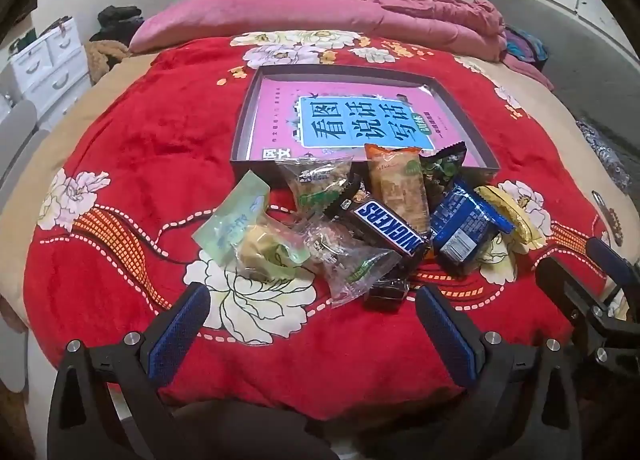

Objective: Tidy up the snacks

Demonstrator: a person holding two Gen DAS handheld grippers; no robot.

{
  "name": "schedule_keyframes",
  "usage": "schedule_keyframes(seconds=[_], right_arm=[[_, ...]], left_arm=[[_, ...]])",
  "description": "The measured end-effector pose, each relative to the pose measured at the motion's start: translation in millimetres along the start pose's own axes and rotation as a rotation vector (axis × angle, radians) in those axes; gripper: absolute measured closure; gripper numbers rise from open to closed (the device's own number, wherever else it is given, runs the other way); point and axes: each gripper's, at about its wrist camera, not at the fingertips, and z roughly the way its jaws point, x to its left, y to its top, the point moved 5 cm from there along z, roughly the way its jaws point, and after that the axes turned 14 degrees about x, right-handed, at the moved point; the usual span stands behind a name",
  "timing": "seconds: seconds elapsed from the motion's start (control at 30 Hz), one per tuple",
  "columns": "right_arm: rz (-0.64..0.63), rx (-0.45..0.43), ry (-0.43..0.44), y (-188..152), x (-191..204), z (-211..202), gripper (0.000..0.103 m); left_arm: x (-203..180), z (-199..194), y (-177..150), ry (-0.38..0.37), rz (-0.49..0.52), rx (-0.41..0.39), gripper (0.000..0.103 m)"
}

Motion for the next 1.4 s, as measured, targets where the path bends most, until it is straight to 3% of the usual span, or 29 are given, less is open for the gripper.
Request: schedule_keyframes(seconds=[1.4], right_arm=[[0.01,0.004,-0.014,-1.3,-3.0,0.6,0.0]], left_arm=[[0.0,0.0,-1.8,0.004,-0.005,-0.003,0.001]])
